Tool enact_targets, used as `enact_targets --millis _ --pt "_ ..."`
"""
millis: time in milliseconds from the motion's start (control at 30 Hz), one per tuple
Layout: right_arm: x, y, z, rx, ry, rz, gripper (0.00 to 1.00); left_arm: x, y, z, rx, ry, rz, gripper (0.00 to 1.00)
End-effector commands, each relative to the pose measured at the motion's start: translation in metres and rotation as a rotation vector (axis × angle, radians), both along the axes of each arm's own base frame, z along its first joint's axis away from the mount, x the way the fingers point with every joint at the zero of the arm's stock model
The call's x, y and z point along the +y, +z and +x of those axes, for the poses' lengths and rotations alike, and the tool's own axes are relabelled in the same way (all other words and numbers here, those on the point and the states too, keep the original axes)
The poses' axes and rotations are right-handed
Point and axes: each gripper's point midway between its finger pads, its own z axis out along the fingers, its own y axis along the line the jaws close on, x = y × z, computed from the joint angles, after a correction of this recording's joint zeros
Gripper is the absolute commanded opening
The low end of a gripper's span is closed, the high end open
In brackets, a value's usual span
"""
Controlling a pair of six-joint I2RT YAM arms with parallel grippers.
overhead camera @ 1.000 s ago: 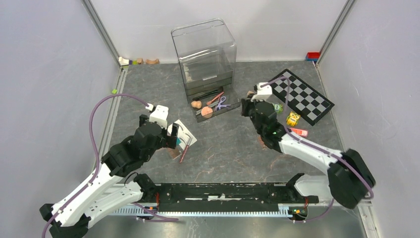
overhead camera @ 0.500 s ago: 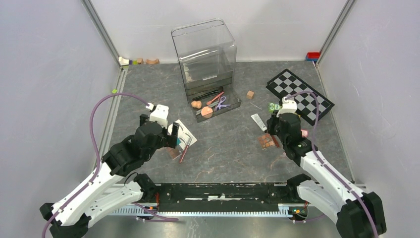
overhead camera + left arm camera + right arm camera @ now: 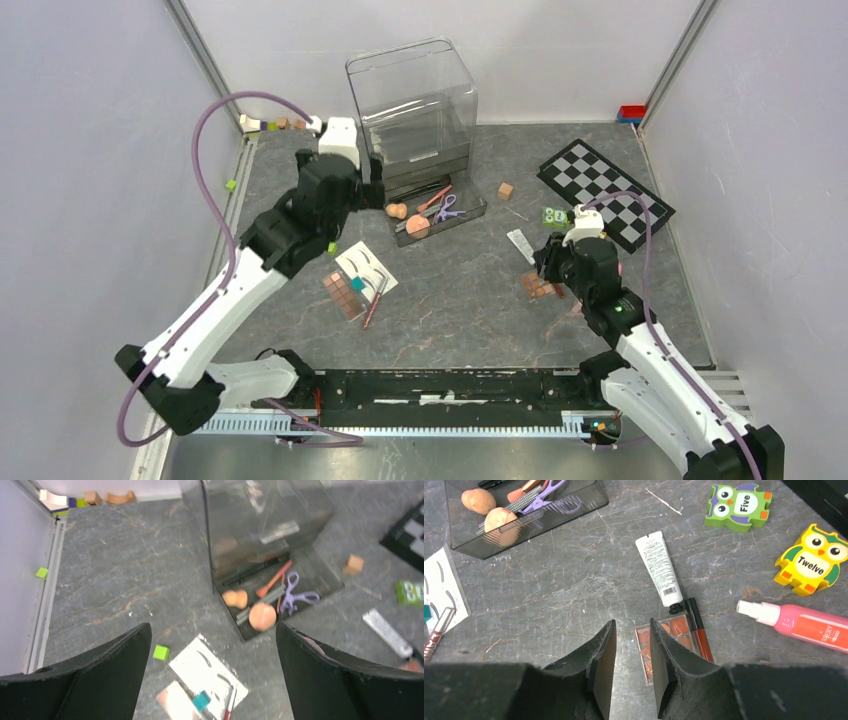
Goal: Organize the makeup
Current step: Close the drawer in the storage box.
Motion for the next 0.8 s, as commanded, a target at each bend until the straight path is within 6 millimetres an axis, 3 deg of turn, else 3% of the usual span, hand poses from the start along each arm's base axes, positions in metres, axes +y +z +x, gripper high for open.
enact_targets --millis 0,267,500,767 --pt "0.003 -0.005 -0.010 0.022 0.012 0.041 0.37 0.001 0.037 0.046 -0.053 0.022 -0.129 1.00" --pt "0.025 -0.024 -0.030 0.057 0.103 0.174 0.38 0.013 0.067 0.123 -0.029 0.082 -0.169 1.00" --pt "0.035 -0.023 -0.038 0.058 0.192 0.165 0.42 0.039 0.059 0.162 0.012 0.144 -0.296 1.00" --pt "0.031 -0.025 -0.039 0.060 0.199 0.129 0.44 0.024 0.045 0.191 0.067 0.046 -0.398 1.00"
